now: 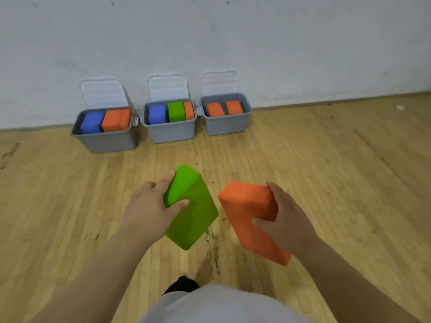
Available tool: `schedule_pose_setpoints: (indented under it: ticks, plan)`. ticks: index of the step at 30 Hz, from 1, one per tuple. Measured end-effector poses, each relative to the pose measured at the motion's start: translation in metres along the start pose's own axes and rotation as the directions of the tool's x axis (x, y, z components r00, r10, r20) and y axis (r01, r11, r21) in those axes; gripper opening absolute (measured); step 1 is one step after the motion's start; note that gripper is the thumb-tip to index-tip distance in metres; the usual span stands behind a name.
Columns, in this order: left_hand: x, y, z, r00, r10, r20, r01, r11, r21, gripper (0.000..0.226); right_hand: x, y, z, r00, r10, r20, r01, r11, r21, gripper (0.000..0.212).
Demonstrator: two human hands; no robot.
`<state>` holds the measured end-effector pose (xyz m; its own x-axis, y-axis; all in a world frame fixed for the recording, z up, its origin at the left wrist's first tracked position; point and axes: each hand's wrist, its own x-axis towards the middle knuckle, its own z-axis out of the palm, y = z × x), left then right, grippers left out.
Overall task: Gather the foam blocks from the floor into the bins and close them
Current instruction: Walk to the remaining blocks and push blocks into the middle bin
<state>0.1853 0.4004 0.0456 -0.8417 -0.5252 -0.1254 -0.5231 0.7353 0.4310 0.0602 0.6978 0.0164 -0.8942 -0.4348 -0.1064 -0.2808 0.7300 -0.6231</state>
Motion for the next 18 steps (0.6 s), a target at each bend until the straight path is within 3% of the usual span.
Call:
schedule_pose_setpoints:
  ticks: [9,18]
  plan:
    - [0.213,-0.005,-0.048,0.983,0.165,0.080,-0.171,0.982,0.075,0.084,0.161,-0.053,0.020,0.989,0.129,-0.078,-0.120,0.987,0.109,0.101]
    - [0.398,0.027,-0.008,0.996,0.028,0.089,-0.029,0.999,0.015,0.085,0.390,-0.017,0.009,0.996,0.088,0.023,-0.090,0.989,0.117,0.102]
